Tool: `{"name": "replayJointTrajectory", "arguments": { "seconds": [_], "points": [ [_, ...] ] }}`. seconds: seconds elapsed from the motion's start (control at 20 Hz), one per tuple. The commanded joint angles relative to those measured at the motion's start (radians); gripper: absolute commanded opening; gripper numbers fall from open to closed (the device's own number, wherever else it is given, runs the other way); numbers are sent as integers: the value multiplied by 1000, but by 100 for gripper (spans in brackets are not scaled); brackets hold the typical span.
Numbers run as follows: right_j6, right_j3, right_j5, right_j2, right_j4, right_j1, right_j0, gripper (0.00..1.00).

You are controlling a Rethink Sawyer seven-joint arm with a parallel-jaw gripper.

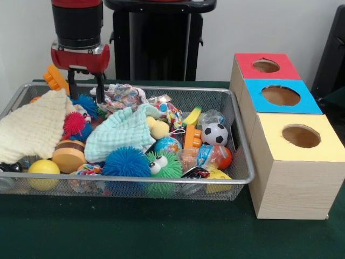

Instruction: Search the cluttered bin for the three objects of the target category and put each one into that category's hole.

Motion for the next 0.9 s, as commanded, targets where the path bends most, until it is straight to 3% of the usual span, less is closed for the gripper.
{"name": "replayJointTrajectory", "arguments": {
  "seconds": [0.05,0.35,0.55,0.9],
  "points": [
    [-149,-40,126,101,-71,-10,9,100],
    [-69,-26,140,66,-63,-41,73,100],
    [-68,-15,174,67,-65,-78,122,100],
    [-152,4,195,127,-73,-101,139,100]
  ]
}}
